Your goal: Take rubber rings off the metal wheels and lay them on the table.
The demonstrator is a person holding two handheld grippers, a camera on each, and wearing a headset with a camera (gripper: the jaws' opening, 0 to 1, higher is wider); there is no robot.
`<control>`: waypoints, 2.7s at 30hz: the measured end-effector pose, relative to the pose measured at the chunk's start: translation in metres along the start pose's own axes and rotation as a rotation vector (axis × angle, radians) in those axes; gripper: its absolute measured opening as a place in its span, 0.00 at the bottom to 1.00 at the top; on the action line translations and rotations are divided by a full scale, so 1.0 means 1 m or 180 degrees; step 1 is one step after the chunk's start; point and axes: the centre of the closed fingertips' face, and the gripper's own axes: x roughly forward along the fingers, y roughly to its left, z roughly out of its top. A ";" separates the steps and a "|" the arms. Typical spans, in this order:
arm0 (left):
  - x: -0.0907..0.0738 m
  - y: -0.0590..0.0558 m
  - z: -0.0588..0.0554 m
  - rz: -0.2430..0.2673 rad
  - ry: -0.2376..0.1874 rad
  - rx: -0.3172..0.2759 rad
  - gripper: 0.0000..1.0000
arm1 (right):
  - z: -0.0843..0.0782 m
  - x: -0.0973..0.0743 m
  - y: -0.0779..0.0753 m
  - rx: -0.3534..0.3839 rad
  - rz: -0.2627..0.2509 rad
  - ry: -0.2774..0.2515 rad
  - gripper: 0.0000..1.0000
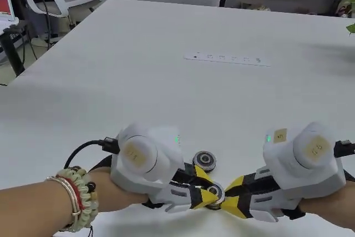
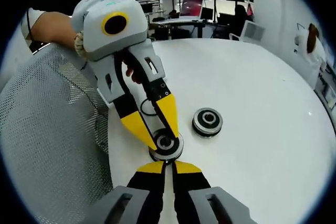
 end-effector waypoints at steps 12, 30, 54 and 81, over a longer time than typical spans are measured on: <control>0.000 0.000 0.000 0.0007 -0.0014 0.0005 0.08 | 0.000 -0.001 -0.005 0.0264 -0.0011 0.0009 0.00; 0.000 0.001 0.000 0.0007 -0.0048 0.0012 0.08 | 0.009 -0.011 -0.010 0.1408 0.0198 -0.0301 0.00; 0.000 0.001 0.000 0.0003 -0.0069 0.0054 0.08 | 0.016 -0.014 -0.004 0.1490 0.0230 -0.0356 0.00; 0.001 0.000 0.001 0.0017 -0.0086 0.0046 0.08 | 0.029 -0.013 -0.001 0.1105 0.0147 -0.0403 0.00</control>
